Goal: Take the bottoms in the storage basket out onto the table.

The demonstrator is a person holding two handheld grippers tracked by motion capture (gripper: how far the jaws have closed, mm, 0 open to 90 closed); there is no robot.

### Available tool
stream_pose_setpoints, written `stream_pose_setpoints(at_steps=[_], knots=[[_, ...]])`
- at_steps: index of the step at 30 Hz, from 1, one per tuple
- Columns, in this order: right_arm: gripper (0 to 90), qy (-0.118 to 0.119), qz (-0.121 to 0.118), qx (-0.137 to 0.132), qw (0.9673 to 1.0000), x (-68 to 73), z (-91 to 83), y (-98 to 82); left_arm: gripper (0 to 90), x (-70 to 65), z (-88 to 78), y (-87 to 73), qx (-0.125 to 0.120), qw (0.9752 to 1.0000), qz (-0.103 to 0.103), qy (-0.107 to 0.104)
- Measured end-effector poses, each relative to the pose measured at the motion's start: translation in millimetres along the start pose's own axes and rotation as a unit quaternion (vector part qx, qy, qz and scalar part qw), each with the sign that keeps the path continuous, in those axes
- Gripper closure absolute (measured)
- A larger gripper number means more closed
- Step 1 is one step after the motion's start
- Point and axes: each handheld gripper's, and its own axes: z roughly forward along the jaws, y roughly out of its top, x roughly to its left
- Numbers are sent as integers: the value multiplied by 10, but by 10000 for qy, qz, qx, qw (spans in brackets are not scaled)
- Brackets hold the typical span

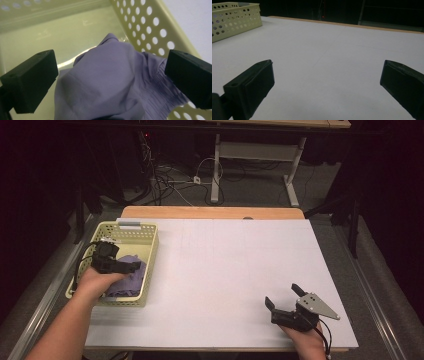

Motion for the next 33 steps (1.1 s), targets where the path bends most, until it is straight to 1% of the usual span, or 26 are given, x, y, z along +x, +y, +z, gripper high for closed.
stream_pose_setpoints(at_steps=[3, 4, 5, 6, 7, 8, 9, 10, 13, 14, 15, 16, 17, 18, 19, 21, 23, 24, 25, 29, 33], knots=[[0, 30, 7, -16, 10000, 2, -1, 2, 0, -21, 55, 35, 389, 9992, 101, 70], [0, 35, 4, -20, 10000, 2, -2, 3, 0, -21, 55, 35, 389, 9992, 101, 70], [0, 39, 9, -25, 10000, 1, -2, 4, 0, -30, 76, 45, 500, 9986, 126, 92], [0, 40, 16, -28, 10000, 1, -3, 4, 0, -37, 115, 65, 744, 9971, 133, 90], [0, 42, 16, -28, 10000, 0, -3, 4, 0, -39, 136, 74, 849, 9963, 107, 73], [0, 44, 16, -28, 10000, -1, -3, 4, 0, -42, 157, 85, 995, 9950, 106, 51], [0, 44, 16, -28, 10000, -1, -3, 4, 0, -42, 157, 85, 995, 9950, 106, 51], [0, 56, 23, -27, 10000, -2, -4, 5, 0, -54, 185, 103, 1237, 9922, 121, 81], [0, 67, 21, -19, 10000, -2, -3, 6, 0, -51, 218, 122, 1591, 9871, 96, 129], [0, 74, 25, -18, 10000, -1, -2, 6, 0, -51, 218, 122, 1591, 9871, 96, 129], [0, 76, 23, -15, 10000, -1, -1, 6, 0, -47, 239, 127, 1810, 9833, 97, 169], [0, 81, 23, -14, 10000, 1, 0, 6, 0, -50, 250, 127, 1897, 9815, 135, 198], [0, 85, 20, -17, 10000, 2, 2, 6, 0, -50, 250, 127, 1897, 9815, 135, 198], [0, 93, 19, -15, 10000, 4, 3, 7, 0, -62, 278, 125, 2032, 9786, 220, 240], [0, 103, 25, -13, 9999, 5, 3, 7, 0, -62, 278, 125, 2032, 9786, 220, 240], [0, 115, 27, -8, 9999, 6, 4, 7, 0, -65, 322, 117, 2184, 9753, 202, 245], [0, 117, 23, -6, 9999, 7, 4, 6, 0, -48, 358, 128, 2285, 9732, 149, 225], [0, 117, 28, -8, 9999, 7, 3, 6, 0, -48, 358, 128, 2285, 9732, 149, 225], [0, 118, 30, -8, 9999, 7, 3, 6, 0, -31, 389, 130, 2368, 9713, 118, 201], [0, 108, 17, 1, 9999, 2, 6, 4, 0, 14, 449, 131, 2511, 9679, 9, 86], [0, 114, 28, 19, 9999, 3, 10, 2, 0, 54, 492, 122, 2596, 9657, -54, -49]])
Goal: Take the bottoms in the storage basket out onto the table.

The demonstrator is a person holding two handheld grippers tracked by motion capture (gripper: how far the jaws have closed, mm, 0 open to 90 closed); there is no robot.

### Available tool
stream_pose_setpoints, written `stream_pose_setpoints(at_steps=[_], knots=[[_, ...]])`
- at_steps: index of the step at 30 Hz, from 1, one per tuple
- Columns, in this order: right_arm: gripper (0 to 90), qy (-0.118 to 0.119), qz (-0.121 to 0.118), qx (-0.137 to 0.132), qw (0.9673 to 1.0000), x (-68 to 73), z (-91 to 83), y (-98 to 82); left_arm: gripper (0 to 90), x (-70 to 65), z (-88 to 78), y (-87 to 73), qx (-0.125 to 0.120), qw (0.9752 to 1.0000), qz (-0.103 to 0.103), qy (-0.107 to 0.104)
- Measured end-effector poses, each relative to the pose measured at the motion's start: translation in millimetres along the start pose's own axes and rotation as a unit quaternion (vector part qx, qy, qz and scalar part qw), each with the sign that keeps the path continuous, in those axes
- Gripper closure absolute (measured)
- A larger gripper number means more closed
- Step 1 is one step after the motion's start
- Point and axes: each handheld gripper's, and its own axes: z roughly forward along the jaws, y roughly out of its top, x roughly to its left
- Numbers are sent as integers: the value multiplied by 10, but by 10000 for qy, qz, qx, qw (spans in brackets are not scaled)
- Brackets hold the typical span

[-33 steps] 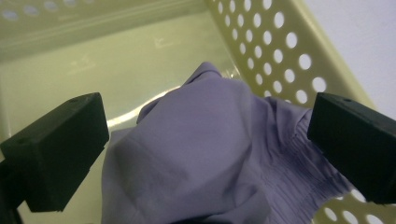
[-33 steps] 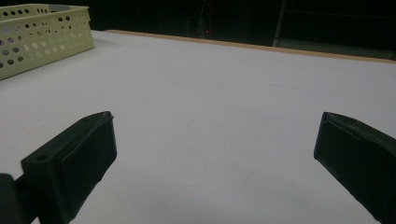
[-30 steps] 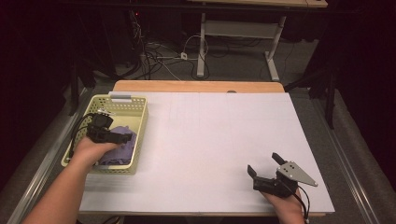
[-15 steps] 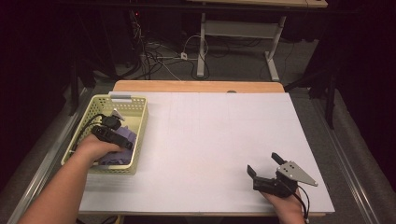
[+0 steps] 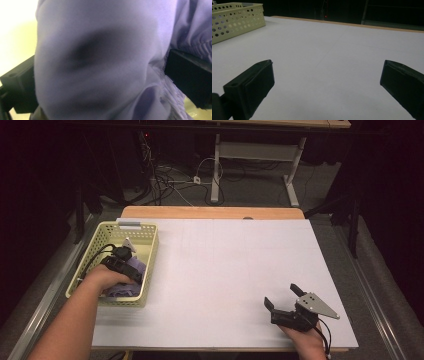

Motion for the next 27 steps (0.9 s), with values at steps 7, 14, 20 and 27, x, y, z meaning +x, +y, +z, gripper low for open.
stream_pose_setpoints(at_steps=[7, 14, 20, 27], knots=[[0, 12, -24, 18, 10000, 11, 7, -3, 0, -9, 33, 9, 22, 10000, 29, 42], [0, 31, -50, 24, 10000, 33, 12, -4, 57, -47, 3, -18, -94, 9997, 204, 24], [0, 31, -29, 42, 10000, 27, 16, -7, 224, -91, -47, -36, -229, 9986, 462, -93], [0, 28, -30, 52, 10000, 31, 20, -10, 452, -147, -80, -44, -263, 9970, 690, -232]])
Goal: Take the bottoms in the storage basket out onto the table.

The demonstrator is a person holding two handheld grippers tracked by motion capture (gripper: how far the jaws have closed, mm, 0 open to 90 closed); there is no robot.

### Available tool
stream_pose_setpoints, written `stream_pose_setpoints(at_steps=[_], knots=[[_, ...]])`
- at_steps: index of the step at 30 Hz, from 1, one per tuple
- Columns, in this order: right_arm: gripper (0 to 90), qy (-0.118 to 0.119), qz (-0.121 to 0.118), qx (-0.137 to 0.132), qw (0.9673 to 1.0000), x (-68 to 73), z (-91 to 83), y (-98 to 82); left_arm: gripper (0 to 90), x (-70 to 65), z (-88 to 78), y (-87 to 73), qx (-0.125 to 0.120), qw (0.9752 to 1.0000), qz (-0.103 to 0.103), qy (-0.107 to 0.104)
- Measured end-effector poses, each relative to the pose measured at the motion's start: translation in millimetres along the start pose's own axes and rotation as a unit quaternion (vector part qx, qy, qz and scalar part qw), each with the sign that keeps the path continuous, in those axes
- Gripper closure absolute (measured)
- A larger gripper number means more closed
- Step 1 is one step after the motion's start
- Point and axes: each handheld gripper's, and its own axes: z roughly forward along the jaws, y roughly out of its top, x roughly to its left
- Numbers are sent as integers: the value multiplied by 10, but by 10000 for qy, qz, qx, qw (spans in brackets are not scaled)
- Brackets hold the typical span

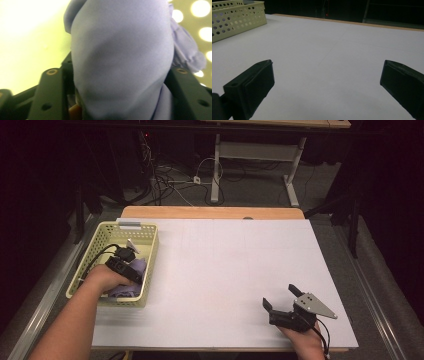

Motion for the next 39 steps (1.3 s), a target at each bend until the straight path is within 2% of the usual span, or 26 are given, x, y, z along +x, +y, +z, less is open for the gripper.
stream_pose_setpoints(at_steps=[2, 5, 13, 21, 26, 32, 39], knots=[[0, -1, 6, -5, 10000, -1, -2, 0, 484, -8, -3, 1, 4, 10000, 12, -1], [0, -3, 11, 9, 10000, -4, -2, -2, 520, -49, -14, 1, 4, 9999, 146, 58], [0, 3, 19, 9, 10000, -6, -2, -4, 545, -110, -38, 7, 53, 9998, 98, 169], [0, 7, 42, -7, 10000, -8, -5, -1, 556, -135, -112, -17, 149, 9997, -148, 126], [0, 22, 43, -41, 10000, -6, -14, 2, 556, -156, -191, -21, 295, 9988, -370, 83], [0, 33, 59, -59, 10000, -2, -23, 8, 555, -204, -331, -2, 285, 9987, -299, 302], [0, 29, 68, -65, 10000, -8, -28, 8, 555, -225, -500, 8, 296, 9979, -315, 476]])
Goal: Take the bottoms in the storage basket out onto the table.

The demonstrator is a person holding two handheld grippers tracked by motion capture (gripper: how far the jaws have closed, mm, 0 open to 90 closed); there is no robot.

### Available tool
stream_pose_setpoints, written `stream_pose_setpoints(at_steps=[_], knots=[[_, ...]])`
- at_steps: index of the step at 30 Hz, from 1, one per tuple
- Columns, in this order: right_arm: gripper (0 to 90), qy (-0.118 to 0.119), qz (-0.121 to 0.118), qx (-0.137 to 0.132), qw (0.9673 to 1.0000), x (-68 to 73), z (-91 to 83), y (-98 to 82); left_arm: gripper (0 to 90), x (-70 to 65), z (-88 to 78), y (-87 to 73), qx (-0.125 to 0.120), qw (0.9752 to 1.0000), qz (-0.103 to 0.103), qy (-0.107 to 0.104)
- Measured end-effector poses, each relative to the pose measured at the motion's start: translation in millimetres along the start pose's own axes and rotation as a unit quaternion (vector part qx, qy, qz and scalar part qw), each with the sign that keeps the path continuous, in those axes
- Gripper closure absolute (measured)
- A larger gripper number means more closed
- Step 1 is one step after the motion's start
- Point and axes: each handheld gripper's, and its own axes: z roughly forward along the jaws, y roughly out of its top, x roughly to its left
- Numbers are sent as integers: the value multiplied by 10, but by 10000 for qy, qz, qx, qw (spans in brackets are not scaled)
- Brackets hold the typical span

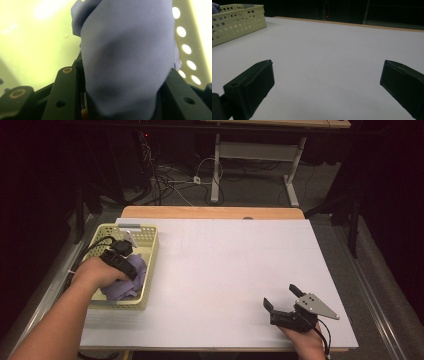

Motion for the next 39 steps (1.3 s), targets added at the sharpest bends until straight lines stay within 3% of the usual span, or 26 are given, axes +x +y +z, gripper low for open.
stream_pose_setpoints(at_steps=[21, 34, 39], knots=[[0, 11, 13, -49, 10000, 7, -8, 12, 557, -154, -545, -6, 105, 9999, -13, 62], [0, 21, 5, -109, 9999, 19, -31, 31, 557, -299, -858, 21, -42, 9999, 105, 55], [0, 25, 13, -118, 9999, 22, -35, 33, 556, -372, -898, 58, -78, 9998, 164, 30]])
